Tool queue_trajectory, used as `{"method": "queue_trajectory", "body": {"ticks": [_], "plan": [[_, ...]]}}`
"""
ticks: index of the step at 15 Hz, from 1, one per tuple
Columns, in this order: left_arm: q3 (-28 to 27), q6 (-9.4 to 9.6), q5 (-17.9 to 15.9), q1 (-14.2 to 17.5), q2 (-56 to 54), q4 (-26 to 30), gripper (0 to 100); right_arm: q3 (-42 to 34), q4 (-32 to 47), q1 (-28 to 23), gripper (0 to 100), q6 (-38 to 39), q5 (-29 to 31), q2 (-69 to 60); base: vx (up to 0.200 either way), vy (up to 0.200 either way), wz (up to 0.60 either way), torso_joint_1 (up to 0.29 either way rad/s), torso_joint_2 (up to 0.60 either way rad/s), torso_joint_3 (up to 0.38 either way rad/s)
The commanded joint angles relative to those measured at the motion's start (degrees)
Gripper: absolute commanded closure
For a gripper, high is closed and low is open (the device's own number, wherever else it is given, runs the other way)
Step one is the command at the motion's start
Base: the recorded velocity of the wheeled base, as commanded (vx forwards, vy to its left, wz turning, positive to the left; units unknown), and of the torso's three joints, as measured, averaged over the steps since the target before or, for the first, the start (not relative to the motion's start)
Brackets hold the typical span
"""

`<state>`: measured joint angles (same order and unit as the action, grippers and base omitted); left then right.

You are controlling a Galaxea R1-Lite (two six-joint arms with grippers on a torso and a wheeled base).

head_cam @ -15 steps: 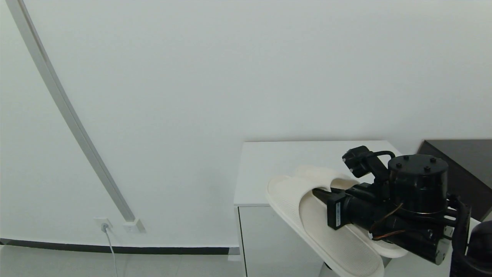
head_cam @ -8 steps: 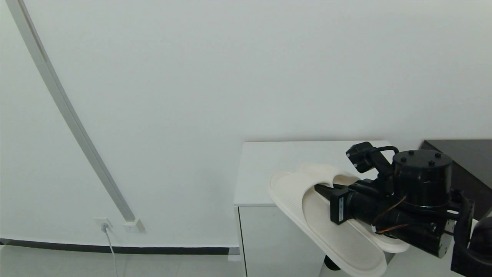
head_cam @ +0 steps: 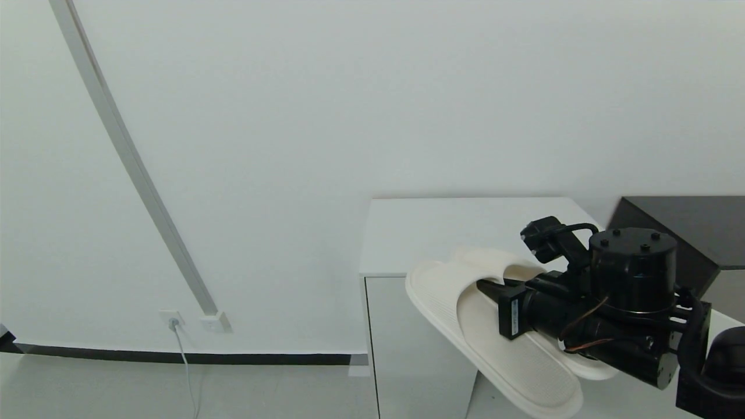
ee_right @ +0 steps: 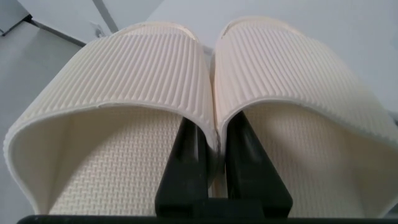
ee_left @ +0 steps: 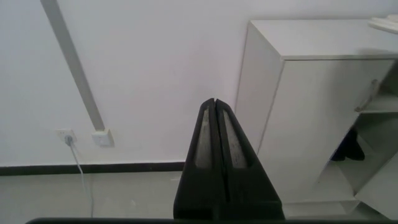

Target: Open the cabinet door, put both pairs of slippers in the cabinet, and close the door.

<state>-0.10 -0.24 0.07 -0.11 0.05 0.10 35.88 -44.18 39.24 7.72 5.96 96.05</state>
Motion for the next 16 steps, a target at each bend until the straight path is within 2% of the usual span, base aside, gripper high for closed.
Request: {"method": "queue_trajectory", "body": {"ticks": [1,15,16], "plan": [[0.01,-0.02,0.01,-0.07,0.04,-0.01,100,-0.19,-0.03,0.05,100,0.02,0.02,0.45,0.000,0.000,0.00,0.000,0.00,0.000],[0.01,-0.20,0.10,-0.07,0.04,-0.01,100,-1.60,-0.47,0.22,100,-0.07,0.19,-0.34,0.000,0.000,0.00,0.000,0.00,0.000],[0.01,-0.20,0.10,0.02,0.04,-0.01,100,-1.60,-0.38,0.22,100,-0.07,0.19,-0.25,0.000,-0.200,0.00,0.007,0.00,0.007]]}}
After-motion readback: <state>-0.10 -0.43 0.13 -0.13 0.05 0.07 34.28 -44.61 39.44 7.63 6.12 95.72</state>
